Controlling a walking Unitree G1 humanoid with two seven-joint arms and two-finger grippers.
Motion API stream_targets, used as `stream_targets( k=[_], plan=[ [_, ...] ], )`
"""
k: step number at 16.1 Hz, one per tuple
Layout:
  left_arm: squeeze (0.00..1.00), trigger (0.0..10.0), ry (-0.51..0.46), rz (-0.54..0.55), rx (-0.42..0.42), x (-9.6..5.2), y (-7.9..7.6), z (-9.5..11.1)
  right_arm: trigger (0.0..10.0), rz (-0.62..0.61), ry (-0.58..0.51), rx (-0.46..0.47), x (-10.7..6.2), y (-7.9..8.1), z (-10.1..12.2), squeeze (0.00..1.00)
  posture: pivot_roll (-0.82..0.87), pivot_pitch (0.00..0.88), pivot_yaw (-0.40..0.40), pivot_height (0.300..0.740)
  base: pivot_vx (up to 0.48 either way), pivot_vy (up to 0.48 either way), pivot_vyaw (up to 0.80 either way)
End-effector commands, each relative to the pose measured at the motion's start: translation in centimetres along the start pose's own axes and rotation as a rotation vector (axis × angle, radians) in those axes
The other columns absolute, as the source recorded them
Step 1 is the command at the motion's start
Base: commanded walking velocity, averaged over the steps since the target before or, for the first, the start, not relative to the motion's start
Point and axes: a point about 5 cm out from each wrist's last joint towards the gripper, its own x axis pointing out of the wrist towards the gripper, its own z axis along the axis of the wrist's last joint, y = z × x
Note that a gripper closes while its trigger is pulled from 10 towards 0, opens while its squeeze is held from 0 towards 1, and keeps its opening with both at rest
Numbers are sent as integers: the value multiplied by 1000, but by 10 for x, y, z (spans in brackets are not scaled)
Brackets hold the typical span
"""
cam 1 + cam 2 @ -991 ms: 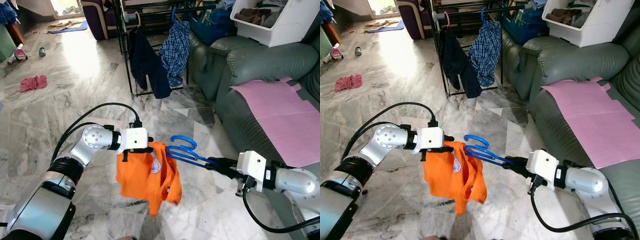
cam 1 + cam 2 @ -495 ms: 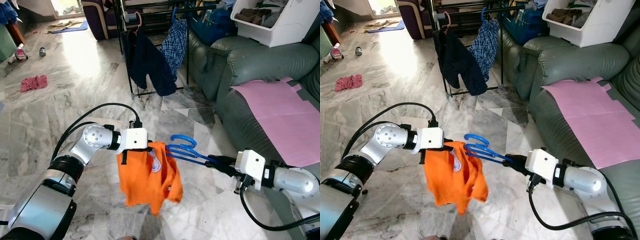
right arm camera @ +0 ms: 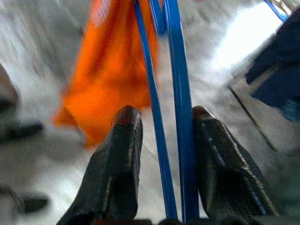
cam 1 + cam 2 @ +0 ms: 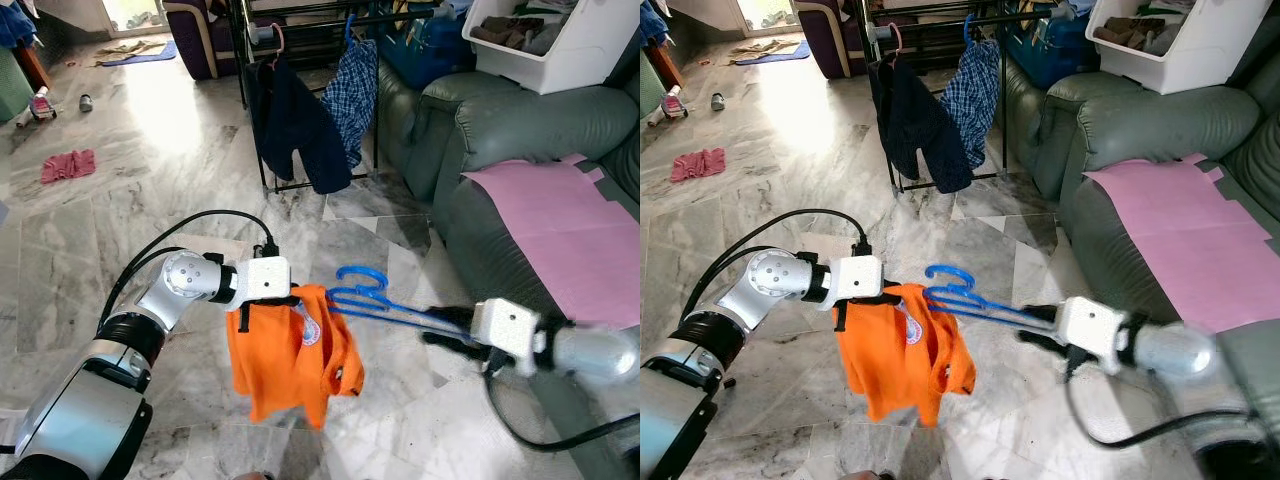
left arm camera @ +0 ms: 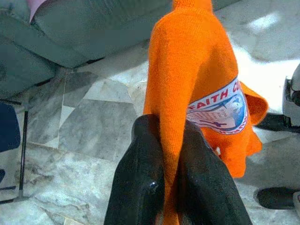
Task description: Hang hanger
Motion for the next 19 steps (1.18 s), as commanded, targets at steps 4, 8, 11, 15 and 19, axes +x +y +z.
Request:
stream_targets(
  k=[4, 8, 11, 15, 19],
  plan=[
    [0, 0, 35, 81, -90, -16, 1, -18, 10000, -319, -12, -93, -24, -56, 15, 1000, -70, 91, 29, 740, 0, 0, 0],
    [0, 0, 44, 189, -245, -14, 1, -29, 10000, -440, -58, -32, -19, -52, 12, 1000, -68, 89, 29, 740, 0, 0, 0],
    [0, 0, 91, 360, -429, -12, 5, -39, 10000, -733, -161, 80, -23, -66, 13, 1000, -73, 93, 34, 740, 0, 0, 0],
    [0, 0, -164, 352, -438, -6, 29, -1, 10000, -702, -260, 321, 14, -36, 10, 1000, -64, 103, 46, 740, 0, 0, 0],
    [0, 0, -369, 317, -310, -6, 49, 42, 10000, -646, -299, 584, 56, -17, 5, 1000, -45, 102, 34, 740, 0, 0, 0]
  ],
)
